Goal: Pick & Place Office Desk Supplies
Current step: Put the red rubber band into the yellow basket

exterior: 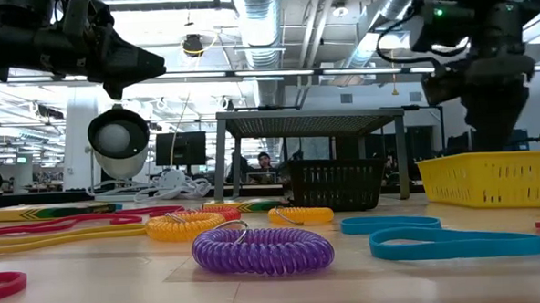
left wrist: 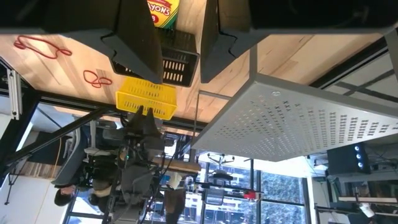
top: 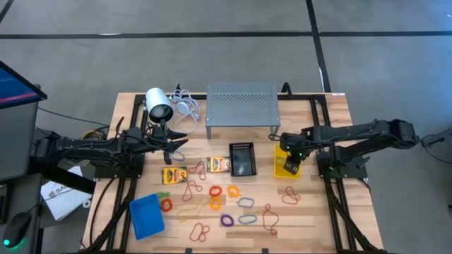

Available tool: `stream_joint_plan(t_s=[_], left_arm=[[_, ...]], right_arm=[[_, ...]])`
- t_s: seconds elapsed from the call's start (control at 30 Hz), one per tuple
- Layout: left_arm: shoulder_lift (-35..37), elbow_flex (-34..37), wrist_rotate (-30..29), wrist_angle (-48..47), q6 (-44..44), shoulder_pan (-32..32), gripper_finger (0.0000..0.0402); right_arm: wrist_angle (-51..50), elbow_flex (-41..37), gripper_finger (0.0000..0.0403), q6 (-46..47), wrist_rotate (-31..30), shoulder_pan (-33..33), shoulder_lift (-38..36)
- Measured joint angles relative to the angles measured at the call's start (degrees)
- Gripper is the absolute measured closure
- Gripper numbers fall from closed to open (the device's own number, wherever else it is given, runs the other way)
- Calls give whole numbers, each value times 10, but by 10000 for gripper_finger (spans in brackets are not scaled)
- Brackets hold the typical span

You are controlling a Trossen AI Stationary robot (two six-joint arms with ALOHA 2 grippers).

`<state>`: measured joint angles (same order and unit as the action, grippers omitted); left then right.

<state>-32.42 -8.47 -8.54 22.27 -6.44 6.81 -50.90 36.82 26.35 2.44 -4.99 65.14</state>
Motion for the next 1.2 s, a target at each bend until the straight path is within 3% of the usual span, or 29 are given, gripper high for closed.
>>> stream_joint_plan(t_s=[0.13, 0.7, 0.97, 1.2], left_arm=[[0, 0, 0, 0, 0, 0, 298], [0, 0, 0, 2, -13, 0, 298], [0, 0, 0, 2, -16, 0, 298], [0, 0, 0, 6, -16, 0, 298]], right_arm=[[30, 6, 311, 0, -1, -1, -32], [6, 55, 327, 17, 192, 61, -96], [-26, 60, 329, 139, 175, 161, -84], [-22, 64, 344, 255, 51, 268, -66]])
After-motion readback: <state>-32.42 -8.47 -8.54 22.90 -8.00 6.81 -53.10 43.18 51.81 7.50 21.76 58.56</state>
